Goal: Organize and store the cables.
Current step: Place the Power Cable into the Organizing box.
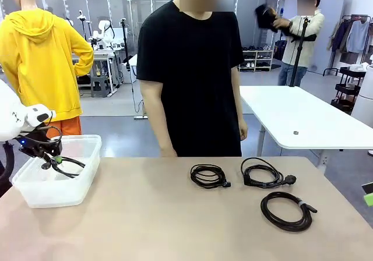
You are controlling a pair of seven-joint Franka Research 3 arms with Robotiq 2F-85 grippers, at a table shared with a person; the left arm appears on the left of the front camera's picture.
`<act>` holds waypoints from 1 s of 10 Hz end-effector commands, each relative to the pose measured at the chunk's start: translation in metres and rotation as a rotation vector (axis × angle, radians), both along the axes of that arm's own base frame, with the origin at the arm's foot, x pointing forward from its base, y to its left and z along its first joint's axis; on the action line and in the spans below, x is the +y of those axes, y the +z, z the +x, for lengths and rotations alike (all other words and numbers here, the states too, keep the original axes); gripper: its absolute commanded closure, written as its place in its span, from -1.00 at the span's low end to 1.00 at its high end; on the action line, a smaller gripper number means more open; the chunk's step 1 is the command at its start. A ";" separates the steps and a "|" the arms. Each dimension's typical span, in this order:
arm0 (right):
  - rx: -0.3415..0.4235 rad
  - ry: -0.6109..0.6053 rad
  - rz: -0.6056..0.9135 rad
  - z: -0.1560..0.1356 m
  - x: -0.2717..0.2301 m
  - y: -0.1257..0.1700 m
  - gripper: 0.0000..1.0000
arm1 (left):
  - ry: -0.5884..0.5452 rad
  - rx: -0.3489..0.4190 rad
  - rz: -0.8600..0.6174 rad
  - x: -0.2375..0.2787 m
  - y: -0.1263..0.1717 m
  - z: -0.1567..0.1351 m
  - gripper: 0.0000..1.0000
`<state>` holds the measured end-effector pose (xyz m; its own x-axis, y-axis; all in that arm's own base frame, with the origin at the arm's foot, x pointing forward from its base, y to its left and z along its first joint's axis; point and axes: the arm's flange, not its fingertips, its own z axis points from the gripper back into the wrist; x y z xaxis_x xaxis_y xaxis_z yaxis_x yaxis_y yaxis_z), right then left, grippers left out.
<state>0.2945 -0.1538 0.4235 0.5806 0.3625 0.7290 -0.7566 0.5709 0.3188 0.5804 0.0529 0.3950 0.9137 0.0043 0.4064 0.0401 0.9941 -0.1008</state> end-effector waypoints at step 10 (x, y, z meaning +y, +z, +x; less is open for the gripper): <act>-0.019 0.009 0.011 0.001 -0.001 0.000 -1.00 | 0.006 -0.017 -0.011 -0.006 0.021 -0.003 -1.00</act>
